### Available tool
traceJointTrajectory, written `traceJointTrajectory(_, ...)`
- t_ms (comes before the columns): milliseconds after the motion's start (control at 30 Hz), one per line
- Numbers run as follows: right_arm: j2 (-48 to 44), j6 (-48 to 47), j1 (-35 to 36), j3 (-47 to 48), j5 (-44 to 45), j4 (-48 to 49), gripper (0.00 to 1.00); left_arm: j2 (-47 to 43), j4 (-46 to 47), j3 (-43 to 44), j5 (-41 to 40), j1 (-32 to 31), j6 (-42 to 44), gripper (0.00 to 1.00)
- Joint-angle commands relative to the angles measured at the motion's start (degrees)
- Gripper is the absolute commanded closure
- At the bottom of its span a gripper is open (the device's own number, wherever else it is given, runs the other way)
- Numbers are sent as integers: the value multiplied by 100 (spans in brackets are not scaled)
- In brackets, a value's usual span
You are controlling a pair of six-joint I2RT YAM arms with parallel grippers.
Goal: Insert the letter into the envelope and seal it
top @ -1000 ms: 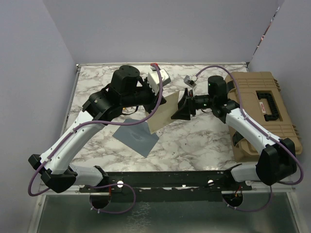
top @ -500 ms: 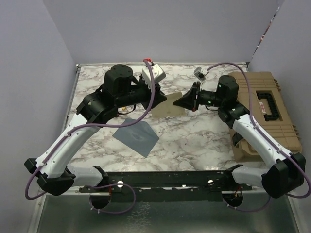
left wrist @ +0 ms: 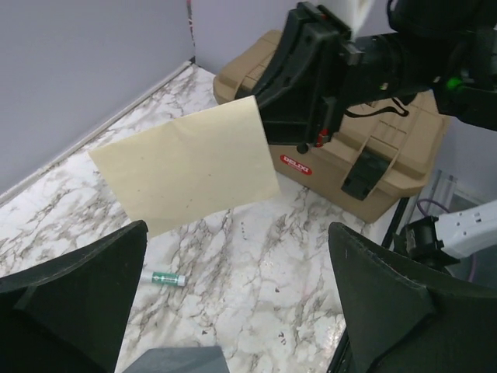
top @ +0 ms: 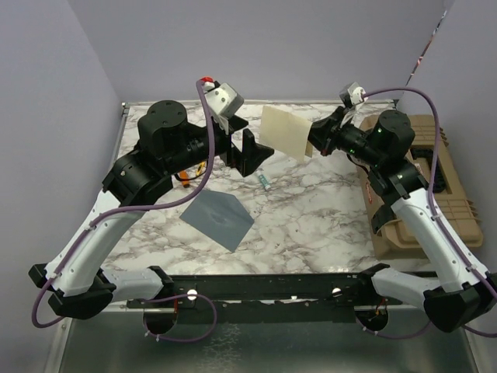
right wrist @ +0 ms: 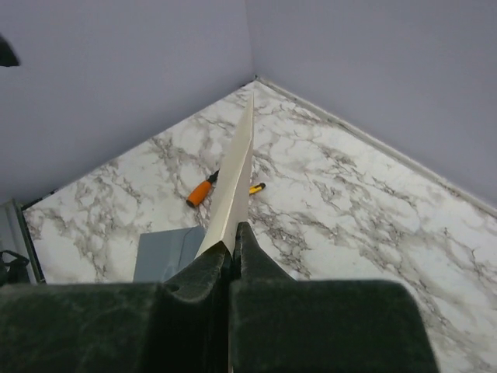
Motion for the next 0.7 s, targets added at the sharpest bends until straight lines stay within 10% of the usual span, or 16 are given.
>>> traceJointTrajectory(0,-194,-529,15,414,-938,-640,100,18,264,59,-466,34,-181,1)
traceJointTrajectory(300,-61,-1537,16,1192,-2559,-2725,100,545,-784,559,229,38,411,3)
traceJointTrajectory(500,-27,-1868,15,1404,-2957,-3428,100,812,-1636,384,1366,70,1170,48)
traceJointTrajectory(667,-7,-2033,11,1487,-3206,-3681,99,787,-1706,107,1681,65,1381,53)
